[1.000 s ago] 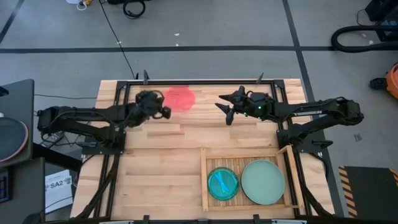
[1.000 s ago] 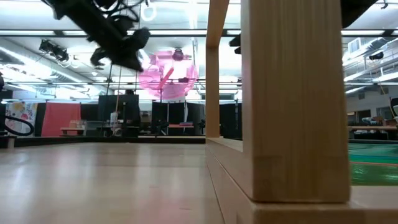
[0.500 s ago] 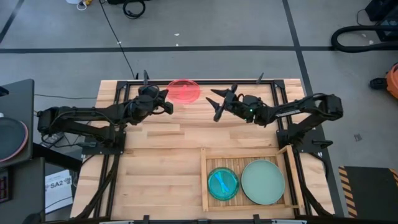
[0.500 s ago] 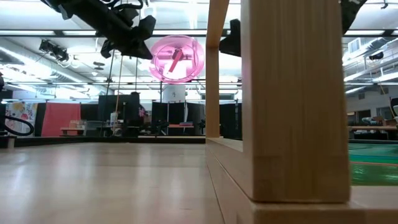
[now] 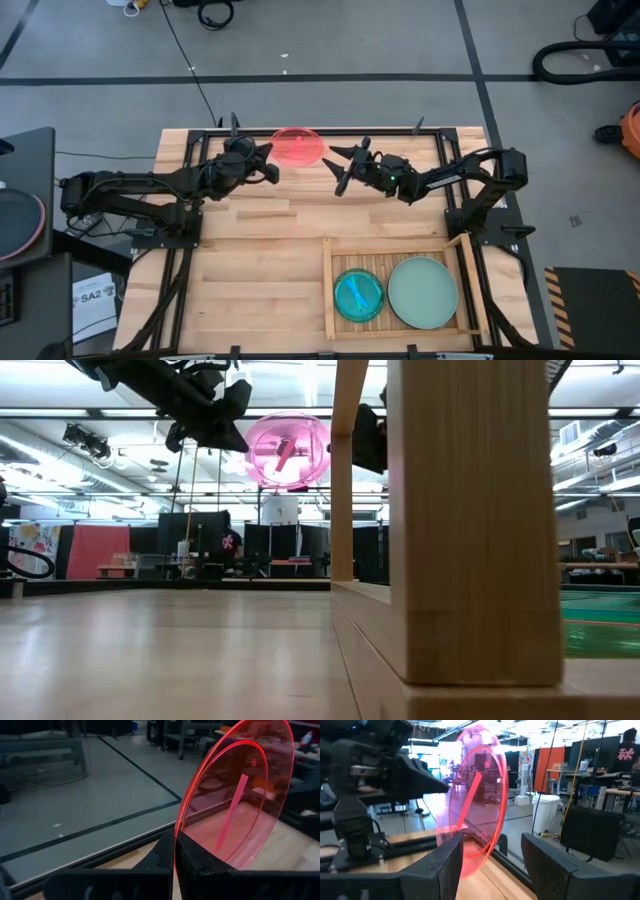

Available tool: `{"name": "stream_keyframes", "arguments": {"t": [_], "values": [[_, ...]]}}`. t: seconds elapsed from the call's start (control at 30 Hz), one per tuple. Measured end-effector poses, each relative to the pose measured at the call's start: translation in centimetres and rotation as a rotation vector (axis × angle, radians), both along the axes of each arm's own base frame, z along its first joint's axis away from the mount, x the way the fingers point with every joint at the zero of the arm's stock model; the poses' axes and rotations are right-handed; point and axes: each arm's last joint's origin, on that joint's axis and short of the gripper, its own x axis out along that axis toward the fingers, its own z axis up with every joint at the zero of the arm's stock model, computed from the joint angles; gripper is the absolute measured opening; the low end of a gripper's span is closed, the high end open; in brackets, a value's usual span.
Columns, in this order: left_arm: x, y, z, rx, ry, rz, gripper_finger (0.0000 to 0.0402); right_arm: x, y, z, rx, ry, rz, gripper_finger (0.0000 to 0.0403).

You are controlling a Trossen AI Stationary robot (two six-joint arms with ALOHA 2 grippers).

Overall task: Place and stack plates onto a shelf
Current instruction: Stack the pink plate on the blue plate on the shelf

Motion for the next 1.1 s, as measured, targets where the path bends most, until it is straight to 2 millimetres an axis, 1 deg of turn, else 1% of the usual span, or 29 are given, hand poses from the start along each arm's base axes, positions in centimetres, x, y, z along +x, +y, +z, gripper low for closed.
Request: {"name": "stream_keyframes", "arguments": {"t": [0.2, 0.33, 0.47, 0.6, 1.1], "values": [[0.6, -0.1, -0.4, -0.015, 0.007, -0.048, 0.0008, 1.6, -0.4, 0.4, 0.018, -0.031, 0.015, 0.0206], [1.1, -0.2, -1.1, -0.022, 0.04, -0.054, 0.0008, 1.8, -0.4, 1.0, 0.016, -0.045, 0.013, 0.0204], [1.4, -0.1, -1.5, -0.028, 0.051, -0.054, 0.0008, 1.7, -0.4, 1.1, 0.022, -0.053, 0.01, 0.0192], [1.4, -0.1, -1.5, -0.027, 0.051, -0.053, 0.0008, 1.7, -0.4, 1.0, 0.025, -0.041, 0.009, 0.0167], [1.4, -0.1, -1.5, -0.024, 0.055, -0.05, 0.0009, 1.7, -0.4, 0.9, 0.027, -0.034, 0.005, 0.0055]]}}
